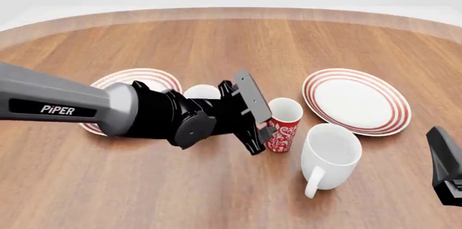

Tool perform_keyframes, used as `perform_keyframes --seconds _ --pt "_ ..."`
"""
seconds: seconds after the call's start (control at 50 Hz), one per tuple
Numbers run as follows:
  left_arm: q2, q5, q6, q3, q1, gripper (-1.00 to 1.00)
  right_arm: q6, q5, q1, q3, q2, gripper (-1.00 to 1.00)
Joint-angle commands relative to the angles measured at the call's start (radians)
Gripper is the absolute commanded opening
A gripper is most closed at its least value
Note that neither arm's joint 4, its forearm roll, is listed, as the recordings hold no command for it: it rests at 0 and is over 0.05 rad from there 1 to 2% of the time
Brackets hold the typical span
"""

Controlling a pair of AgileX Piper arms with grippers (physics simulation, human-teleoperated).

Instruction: Put the red mug on the left plate.

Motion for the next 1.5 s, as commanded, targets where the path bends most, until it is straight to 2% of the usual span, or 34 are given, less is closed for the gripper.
perform_keyframes --seconds 0.02,0.74,1.32,1.34,1.5 --pt "0.035 -0.039 -0.014 0.013 -0.001 1.00 -0.001 0.001 0.000 0.000 -0.002 1.00" --pt "0.073 -0.080 -0.035 0.030 0.021 1.00 -0.001 0.001 0.000 0.000 -0.002 1.00" --pt "0.104 -0.101 -0.022 0.020 0.056 1.00 -0.001 0.001 0.000 0.000 -0.002 1.00" --pt "0.099 -0.115 -0.012 0.025 0.065 -1.00 -0.001 0.001 0.000 0.000 -0.002 1.00" --pt "0.087 -0.136 -0.007 0.033 0.079 -1.00 -0.001 0.001 0.000 0.000 -0.002 1.00"
